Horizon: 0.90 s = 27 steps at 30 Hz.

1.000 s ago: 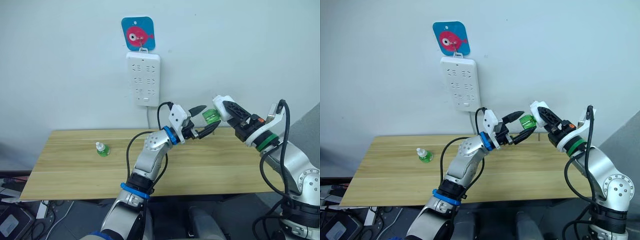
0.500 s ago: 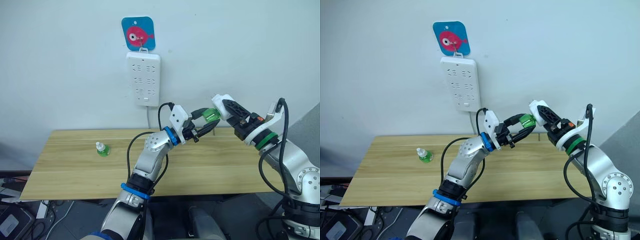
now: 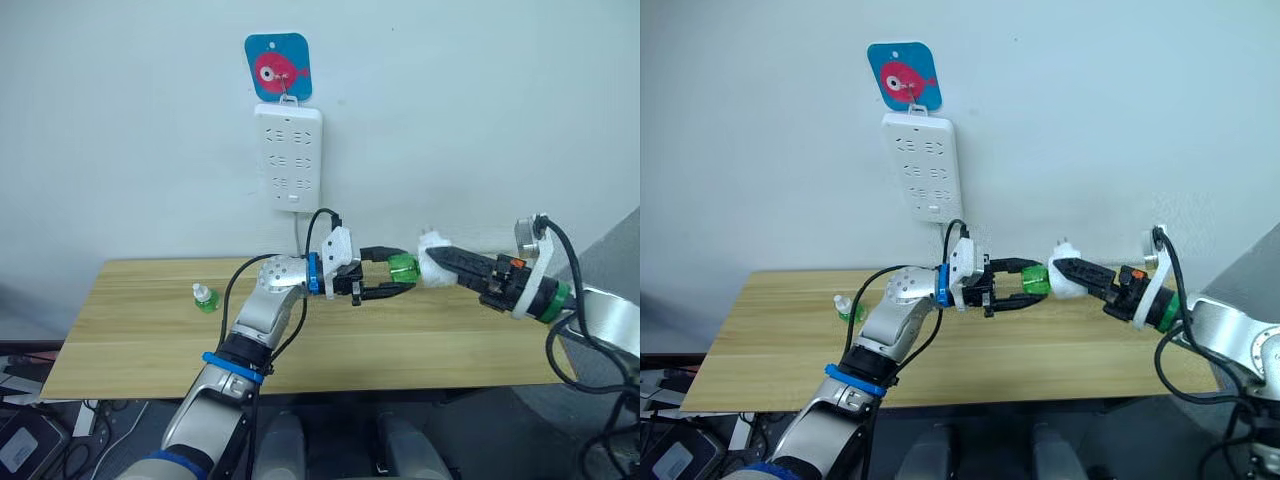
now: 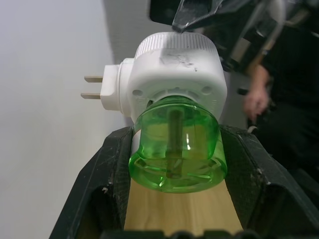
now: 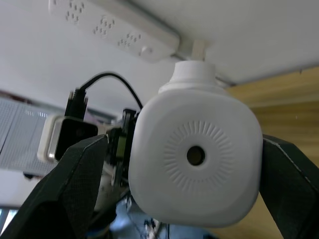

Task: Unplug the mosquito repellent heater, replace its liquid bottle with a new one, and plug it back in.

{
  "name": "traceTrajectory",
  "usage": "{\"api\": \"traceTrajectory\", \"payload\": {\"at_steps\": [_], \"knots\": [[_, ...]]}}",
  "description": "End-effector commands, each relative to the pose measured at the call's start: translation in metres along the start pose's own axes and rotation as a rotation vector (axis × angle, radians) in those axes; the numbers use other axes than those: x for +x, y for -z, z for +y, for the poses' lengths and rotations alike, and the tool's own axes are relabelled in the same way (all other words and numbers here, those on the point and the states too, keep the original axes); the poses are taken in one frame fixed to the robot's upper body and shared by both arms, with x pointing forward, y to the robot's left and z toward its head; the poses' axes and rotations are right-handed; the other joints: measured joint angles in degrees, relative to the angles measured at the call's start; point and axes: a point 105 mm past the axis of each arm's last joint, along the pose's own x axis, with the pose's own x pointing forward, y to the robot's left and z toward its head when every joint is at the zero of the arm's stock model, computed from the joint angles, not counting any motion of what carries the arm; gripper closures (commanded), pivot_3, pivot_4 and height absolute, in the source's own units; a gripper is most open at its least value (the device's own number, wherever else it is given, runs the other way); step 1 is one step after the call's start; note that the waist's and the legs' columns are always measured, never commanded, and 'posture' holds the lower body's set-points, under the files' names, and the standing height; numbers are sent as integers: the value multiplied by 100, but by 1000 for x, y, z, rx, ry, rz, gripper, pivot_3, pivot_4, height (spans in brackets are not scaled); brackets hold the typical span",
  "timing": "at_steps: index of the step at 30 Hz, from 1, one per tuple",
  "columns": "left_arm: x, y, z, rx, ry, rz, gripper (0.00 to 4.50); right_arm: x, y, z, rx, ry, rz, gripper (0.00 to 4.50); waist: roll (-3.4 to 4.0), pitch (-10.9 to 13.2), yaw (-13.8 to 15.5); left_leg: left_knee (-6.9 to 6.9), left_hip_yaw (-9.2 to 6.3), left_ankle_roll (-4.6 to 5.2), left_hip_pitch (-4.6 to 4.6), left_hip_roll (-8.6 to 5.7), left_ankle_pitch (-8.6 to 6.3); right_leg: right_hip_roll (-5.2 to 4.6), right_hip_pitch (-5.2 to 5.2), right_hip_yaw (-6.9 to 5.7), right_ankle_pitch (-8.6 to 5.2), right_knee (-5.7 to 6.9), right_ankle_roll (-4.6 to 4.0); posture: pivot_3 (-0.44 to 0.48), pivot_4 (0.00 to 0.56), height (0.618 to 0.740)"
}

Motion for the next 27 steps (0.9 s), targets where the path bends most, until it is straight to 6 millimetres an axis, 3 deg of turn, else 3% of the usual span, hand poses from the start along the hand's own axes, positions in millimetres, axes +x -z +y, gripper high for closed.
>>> {"api": "traceTrajectory", "payload": {"at_steps": [1, 27], "knots": [[8, -8, -8, 53, 83, -21, 2185, -3, 1, 16, -19, -111, 84, 31, -1, 1, 1, 0, 0, 1, 0, 0, 0, 0, 0, 0, 0, 0, 0, 185, 199, 740], [12, -6, -16, 47, 95, -29, 2185, -16, 6, 11, 16, -85, 253, 31, -31, 92, 8, 1, -2, 5, -2, 0, -3, 1, -1, -1, 0, -2, 2, 189, 215, 740]]}}
